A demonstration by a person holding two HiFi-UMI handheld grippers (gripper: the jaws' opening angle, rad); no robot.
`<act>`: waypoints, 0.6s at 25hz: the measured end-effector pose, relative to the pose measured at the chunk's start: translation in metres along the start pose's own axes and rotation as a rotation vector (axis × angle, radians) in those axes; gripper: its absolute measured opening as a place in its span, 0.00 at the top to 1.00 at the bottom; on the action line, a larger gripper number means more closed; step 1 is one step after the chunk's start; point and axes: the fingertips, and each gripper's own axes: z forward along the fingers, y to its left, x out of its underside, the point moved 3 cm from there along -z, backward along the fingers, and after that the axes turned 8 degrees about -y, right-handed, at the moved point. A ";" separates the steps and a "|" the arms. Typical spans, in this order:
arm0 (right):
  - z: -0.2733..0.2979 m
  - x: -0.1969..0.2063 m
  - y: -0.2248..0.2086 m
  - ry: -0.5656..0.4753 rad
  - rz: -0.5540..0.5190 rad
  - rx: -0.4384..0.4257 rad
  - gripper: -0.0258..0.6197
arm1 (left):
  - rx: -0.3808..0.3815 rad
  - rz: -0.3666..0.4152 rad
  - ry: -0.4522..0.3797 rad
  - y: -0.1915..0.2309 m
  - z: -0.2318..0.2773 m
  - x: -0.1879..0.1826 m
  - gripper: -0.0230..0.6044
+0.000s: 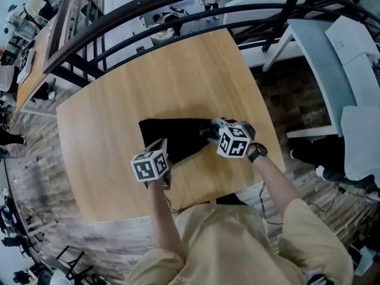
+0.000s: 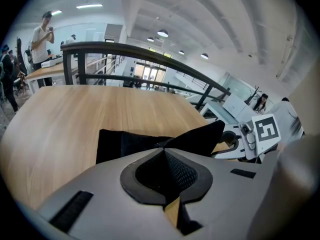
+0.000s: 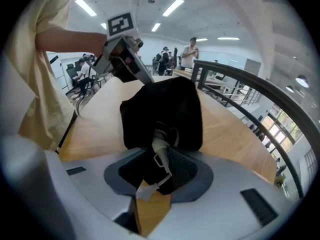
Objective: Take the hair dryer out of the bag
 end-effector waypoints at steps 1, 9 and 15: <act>0.004 0.003 0.001 0.024 -0.022 -0.019 0.81 | 0.000 0.000 0.001 0.000 0.000 0.000 0.94; 0.023 0.014 -0.004 0.096 -0.109 -0.053 0.76 | -0.004 0.000 0.003 0.000 0.000 0.002 0.94; 0.025 0.015 -0.008 0.138 -0.167 -0.096 0.75 | -0.008 -0.007 -0.001 -0.002 0.000 0.003 0.94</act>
